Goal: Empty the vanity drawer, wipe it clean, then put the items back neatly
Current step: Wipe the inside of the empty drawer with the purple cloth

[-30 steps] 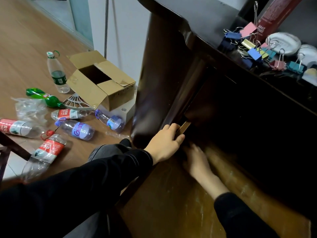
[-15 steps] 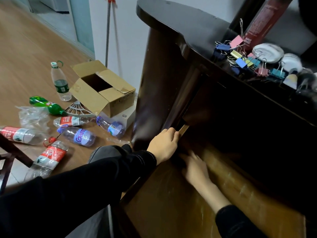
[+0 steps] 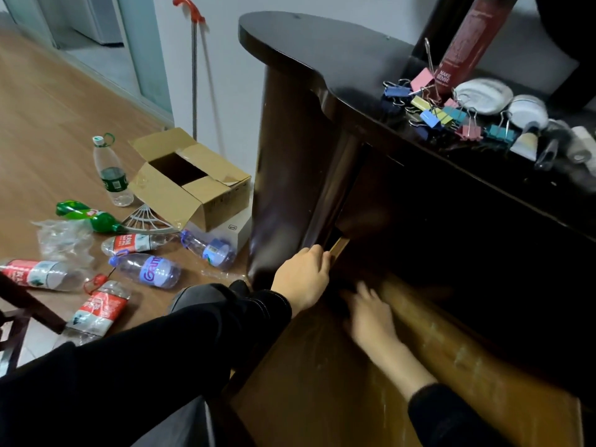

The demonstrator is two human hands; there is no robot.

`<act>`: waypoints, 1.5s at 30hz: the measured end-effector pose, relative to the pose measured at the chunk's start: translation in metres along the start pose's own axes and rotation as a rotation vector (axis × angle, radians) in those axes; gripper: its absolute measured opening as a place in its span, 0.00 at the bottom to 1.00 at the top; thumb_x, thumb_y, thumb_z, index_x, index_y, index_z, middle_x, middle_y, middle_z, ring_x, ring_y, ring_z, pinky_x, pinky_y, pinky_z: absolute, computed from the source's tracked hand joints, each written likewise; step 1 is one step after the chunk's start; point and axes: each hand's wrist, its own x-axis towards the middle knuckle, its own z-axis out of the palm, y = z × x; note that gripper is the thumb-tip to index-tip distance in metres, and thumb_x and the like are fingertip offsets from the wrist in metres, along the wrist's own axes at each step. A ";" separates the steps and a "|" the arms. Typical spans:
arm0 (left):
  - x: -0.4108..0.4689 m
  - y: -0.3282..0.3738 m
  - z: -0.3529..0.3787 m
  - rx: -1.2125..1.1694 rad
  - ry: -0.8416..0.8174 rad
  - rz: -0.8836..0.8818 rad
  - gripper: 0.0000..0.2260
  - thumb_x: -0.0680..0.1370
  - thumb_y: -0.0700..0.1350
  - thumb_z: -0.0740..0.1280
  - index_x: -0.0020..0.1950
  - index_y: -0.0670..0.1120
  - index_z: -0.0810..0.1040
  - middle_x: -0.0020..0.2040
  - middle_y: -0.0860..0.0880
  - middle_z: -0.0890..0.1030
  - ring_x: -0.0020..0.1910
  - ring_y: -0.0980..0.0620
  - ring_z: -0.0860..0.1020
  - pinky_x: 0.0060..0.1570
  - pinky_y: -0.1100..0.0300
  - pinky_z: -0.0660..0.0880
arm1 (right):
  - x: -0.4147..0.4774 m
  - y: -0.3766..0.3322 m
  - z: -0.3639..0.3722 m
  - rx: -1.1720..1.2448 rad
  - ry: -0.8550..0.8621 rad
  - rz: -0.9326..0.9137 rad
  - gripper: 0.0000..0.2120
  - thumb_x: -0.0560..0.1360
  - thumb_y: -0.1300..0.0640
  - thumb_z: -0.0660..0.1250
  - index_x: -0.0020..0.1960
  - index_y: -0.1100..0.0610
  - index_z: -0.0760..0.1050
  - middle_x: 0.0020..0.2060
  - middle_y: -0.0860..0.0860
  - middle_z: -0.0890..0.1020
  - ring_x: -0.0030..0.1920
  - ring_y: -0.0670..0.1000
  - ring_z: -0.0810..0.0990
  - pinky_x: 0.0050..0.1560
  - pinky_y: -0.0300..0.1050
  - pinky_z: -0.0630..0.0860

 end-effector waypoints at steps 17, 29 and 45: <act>-0.005 0.006 -0.005 0.029 -0.012 -0.008 0.16 0.85 0.53 0.51 0.52 0.44 0.73 0.51 0.45 0.78 0.52 0.42 0.77 0.53 0.49 0.73 | 0.028 0.025 -0.015 0.184 0.082 0.175 0.23 0.80 0.58 0.67 0.75 0.54 0.69 0.71 0.56 0.74 0.68 0.59 0.76 0.63 0.52 0.75; 0.000 -0.001 0.002 0.047 0.019 -0.005 0.16 0.85 0.54 0.51 0.48 0.46 0.72 0.47 0.48 0.77 0.48 0.44 0.78 0.43 0.54 0.66 | 0.005 0.045 -0.008 0.249 0.048 0.161 0.25 0.81 0.57 0.66 0.77 0.52 0.66 0.71 0.54 0.73 0.65 0.58 0.78 0.60 0.50 0.78; -0.002 0.003 -0.002 0.037 0.024 -0.011 0.17 0.85 0.54 0.51 0.47 0.47 0.72 0.45 0.48 0.77 0.44 0.45 0.77 0.43 0.53 0.69 | 0.022 0.047 -0.025 0.259 0.049 0.264 0.24 0.82 0.56 0.65 0.77 0.52 0.66 0.68 0.54 0.76 0.66 0.57 0.77 0.59 0.50 0.76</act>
